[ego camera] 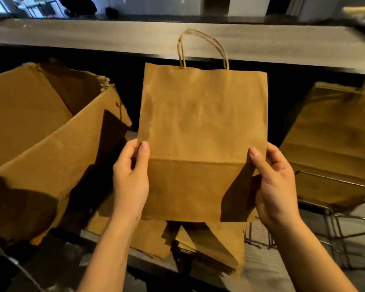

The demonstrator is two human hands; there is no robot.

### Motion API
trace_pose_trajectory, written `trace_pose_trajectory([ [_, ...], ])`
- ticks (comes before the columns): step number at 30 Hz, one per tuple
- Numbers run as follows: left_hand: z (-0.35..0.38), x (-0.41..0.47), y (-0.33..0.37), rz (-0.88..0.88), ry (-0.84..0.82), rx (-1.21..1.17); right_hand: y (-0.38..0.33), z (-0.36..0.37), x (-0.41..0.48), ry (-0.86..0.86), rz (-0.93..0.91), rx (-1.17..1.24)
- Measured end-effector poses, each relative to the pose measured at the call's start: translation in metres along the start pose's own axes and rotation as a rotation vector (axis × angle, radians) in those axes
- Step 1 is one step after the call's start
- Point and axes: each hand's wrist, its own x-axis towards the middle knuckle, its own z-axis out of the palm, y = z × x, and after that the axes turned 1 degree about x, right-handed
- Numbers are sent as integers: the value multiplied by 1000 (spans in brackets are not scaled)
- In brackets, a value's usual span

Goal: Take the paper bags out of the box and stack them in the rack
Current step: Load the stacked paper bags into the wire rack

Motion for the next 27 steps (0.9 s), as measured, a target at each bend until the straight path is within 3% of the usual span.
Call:
trace_pose_trajectory([
  [10, 131, -3, 41, 139, -498, -114, -52, -104, 35, 482, -620, -282],
  [15, 187, -5, 51, 142, -619, -140, -67, -132, 59, 546, -687, -322],
  [22, 238, -5, 52, 197, -576, -117, -72, -166, 80, 588, -614, -362],
  [27, 251, -4, 58, 234, -598, -144, -85, -176, 86, 614, -673, -321],
])
